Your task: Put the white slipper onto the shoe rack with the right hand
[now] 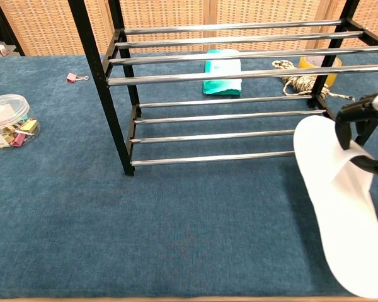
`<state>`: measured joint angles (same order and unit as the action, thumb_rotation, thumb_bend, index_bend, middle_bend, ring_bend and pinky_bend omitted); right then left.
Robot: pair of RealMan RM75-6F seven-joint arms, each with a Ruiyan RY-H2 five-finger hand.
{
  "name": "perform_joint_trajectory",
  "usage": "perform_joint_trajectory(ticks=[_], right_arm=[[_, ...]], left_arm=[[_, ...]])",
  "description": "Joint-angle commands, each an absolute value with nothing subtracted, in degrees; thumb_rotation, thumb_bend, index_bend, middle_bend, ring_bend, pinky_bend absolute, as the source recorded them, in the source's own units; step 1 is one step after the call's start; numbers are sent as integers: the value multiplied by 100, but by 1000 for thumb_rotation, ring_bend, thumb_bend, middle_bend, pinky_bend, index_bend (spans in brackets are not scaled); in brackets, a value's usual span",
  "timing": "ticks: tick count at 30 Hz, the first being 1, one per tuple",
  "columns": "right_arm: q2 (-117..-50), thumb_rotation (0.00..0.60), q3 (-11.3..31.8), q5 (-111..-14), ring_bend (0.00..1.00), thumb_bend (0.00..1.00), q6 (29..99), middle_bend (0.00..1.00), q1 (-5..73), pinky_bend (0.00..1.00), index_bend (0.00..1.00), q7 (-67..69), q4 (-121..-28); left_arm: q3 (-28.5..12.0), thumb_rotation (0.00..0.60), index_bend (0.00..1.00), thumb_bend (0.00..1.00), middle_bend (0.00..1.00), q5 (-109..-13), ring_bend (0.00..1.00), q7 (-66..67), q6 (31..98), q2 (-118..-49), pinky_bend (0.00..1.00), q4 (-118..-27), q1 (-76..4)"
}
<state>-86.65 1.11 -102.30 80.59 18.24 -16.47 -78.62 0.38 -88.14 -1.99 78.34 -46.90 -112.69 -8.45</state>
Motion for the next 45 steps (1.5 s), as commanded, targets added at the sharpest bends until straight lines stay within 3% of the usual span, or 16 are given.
perform_joint_trajectory(ticks=[1, 25, 45], right_arm=[[-8798, 600, 173, -10161, 522, 493, 7926, 529, 1924, 717, 628, -1740, -7745], [-9688, 600, 435, -9608, 542, 493, 7134, 544, 2560, 734, 637, -1856, -7203], [-9869, 600, 707, -8995, 542, 493, 6861, 544, 2830, 734, 636, -1627, -7035]], left_arm=[[38, 600, 0, 0, 0, -8816, 0, -222, 7829, -4679, 0, -11266, -848], [15, 600, 0, 0, 0, -8760, 0, -413, 7782, -4617, 0, -11238, -871], [-1, 600, 0, 0, 0, -8737, 0, -556, 7774, -4571, 0, -11211, -876]])
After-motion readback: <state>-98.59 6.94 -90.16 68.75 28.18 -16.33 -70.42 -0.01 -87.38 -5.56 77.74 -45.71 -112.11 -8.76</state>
